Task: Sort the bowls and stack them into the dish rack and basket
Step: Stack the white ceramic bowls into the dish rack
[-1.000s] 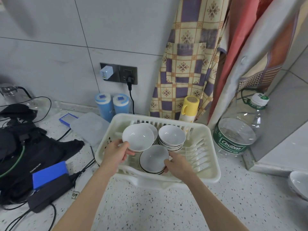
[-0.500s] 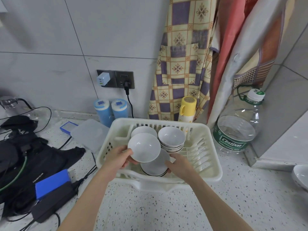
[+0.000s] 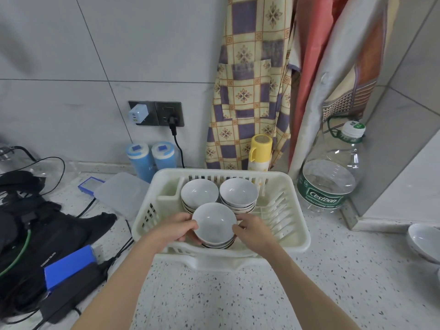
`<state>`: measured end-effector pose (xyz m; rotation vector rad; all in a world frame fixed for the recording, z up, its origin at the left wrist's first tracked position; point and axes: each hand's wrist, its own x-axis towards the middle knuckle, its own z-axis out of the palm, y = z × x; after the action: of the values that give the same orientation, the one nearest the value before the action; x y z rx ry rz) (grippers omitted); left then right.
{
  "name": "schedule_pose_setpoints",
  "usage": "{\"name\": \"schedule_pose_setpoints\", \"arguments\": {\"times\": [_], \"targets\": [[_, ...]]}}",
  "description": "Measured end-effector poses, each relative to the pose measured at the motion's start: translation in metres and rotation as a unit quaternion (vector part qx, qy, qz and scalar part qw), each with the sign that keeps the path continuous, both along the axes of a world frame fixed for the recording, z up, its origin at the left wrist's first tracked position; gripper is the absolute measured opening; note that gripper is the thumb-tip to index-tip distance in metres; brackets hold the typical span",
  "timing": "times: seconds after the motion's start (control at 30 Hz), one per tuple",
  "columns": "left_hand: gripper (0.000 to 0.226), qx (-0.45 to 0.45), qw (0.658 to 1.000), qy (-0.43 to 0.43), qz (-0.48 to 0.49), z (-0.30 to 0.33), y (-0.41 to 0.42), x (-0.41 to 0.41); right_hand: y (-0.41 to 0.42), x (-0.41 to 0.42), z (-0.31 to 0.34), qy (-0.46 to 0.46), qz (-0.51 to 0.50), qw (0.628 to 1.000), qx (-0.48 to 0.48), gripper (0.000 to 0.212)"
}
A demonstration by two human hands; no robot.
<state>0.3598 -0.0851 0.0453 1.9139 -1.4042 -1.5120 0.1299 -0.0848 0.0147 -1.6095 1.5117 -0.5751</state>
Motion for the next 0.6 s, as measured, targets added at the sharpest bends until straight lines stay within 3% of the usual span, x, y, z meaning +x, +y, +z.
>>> {"name": "schedule_pose_setpoints", "arguments": {"times": [0.17, 0.37, 0.6], "targets": [[0.018, -0.011, 1.0, 0.009, -0.008, -0.002, 0.0, -0.006, -0.005, -0.001, 0.0, -0.024, -0.026, 0.999, 0.029, 0.029], [0.025, -0.056, 0.996, -0.067, 0.0, -0.012, -0.005, -0.005, -0.004, -0.001, -0.002, -0.032, -0.043, 0.998, 0.027, 0.033], [0.033, -0.046, 0.998, -0.053, 0.007, -0.027, -0.011, -0.003, -0.005, 0.0, -0.004, -0.015, -0.036, 0.999, 0.012, 0.04]]}}
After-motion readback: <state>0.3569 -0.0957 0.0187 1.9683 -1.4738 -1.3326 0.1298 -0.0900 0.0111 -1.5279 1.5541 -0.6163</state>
